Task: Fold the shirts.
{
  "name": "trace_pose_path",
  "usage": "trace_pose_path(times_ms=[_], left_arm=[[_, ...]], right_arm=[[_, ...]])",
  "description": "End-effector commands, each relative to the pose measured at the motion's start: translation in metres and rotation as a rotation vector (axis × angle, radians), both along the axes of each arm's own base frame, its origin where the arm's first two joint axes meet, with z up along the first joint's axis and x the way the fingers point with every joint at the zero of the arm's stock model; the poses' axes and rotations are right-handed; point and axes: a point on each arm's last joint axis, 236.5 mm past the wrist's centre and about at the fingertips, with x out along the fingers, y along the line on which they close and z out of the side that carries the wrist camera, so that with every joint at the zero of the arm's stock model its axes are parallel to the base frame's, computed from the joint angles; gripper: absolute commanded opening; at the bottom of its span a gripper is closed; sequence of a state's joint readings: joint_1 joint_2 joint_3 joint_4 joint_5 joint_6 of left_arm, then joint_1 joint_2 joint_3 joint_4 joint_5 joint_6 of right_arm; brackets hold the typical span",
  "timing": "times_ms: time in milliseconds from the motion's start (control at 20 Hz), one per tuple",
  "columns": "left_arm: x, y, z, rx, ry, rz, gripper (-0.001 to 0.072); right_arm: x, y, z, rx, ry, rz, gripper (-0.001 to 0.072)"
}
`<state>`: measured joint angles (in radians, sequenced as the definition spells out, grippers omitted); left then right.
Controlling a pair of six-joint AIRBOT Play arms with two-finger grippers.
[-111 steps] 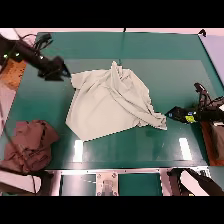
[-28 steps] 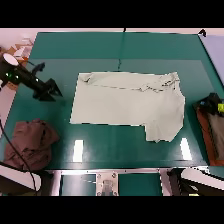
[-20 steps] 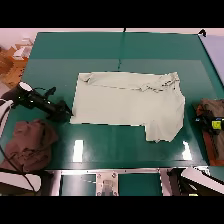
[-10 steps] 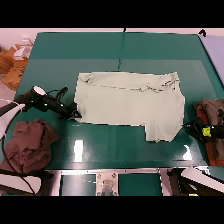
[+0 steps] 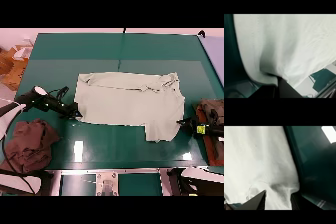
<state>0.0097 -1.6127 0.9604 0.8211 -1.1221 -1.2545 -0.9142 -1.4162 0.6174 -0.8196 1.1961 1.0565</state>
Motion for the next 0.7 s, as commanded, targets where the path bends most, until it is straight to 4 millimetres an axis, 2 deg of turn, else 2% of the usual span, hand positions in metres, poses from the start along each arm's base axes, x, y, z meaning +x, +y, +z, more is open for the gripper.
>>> trace_pose_path(times_ms=[0, 150, 200, 400, 550, 650], left_arm=[[0.000, 0.001, -0.001, 0.006, -0.002, -0.002, 0.0021], [0.000, 0.001, -0.001, 0.006, -0.003, -0.004, 0.0021], [0.000, 0.001, -0.001, 0.006, -0.005, -0.007, 0.0021], [-0.002, 0.001, -0.001, 0.003, -0.001, -0.012, 0.0020], [-0.001, 0.001, -0.001, 0.002, -0.007, -0.018, 0.0021], [-0.002, 0.001, -0.001, 0.001, -0.006, -0.019, 0.0020]], right_arm=[[0.015, -0.028, -0.005, -0.098, -0.029, -0.017, 0.0419], [0.026, -0.043, 0.006, -0.131, -0.061, -0.010, 0.0435], [0.025, -0.046, 0.009, -0.134, -0.063, -0.005, 0.0484], [0.021, -0.060, 0.023, -0.114, -0.077, -0.025, 0.0487], [0.016, -0.058, 0.014, -0.090, -0.051, -0.020, 0.0487], [0.016, -0.049, 0.002, -0.051, -0.030, 0.001, 0.0486]])
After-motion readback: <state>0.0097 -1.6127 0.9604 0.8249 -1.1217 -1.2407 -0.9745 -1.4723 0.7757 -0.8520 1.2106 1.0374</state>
